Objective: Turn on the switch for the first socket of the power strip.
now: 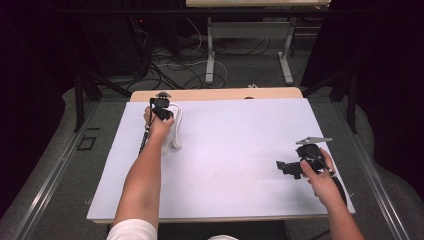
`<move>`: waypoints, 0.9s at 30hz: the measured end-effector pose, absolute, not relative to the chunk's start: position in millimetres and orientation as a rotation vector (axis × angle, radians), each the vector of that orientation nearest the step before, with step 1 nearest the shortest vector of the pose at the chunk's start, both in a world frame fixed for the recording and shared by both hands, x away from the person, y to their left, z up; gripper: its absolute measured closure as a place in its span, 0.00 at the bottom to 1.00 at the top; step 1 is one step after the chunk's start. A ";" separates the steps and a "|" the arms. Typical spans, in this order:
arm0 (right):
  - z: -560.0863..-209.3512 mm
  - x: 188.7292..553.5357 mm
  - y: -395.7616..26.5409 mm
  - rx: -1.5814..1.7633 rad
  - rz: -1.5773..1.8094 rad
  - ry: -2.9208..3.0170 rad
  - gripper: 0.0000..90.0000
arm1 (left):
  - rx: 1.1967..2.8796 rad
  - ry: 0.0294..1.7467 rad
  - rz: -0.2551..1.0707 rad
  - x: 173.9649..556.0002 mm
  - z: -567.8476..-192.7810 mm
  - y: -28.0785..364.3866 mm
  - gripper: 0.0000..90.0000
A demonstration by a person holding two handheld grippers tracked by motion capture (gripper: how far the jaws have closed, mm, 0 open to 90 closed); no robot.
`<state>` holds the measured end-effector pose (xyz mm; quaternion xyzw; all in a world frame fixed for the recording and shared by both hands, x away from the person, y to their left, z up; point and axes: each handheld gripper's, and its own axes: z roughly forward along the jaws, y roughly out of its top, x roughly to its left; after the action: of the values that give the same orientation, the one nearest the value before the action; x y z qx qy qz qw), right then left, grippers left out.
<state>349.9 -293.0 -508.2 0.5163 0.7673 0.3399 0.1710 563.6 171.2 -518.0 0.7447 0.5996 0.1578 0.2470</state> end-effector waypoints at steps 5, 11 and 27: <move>-508.2 349.7 -293.2 1.473 0.964 2.175 0.00 | 2.029 1.635 0.434 564.3 -518.1 171.4 1.00; -508.5 350.0 -293.2 1.470 0.966 2.176 0.00 | 2.034 1.632 0.448 565.0 -518.2 171.1 1.00; -508.4 350.1 -293.1 1.467 0.967 2.178 0.00 | 2.033 1.623 0.443 566.6 -520.5 172.8 1.00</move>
<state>350.1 -293.1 -508.4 0.5165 0.7669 0.3406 0.1708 566.6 172.8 -520.5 0.7461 0.5958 0.1627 0.2486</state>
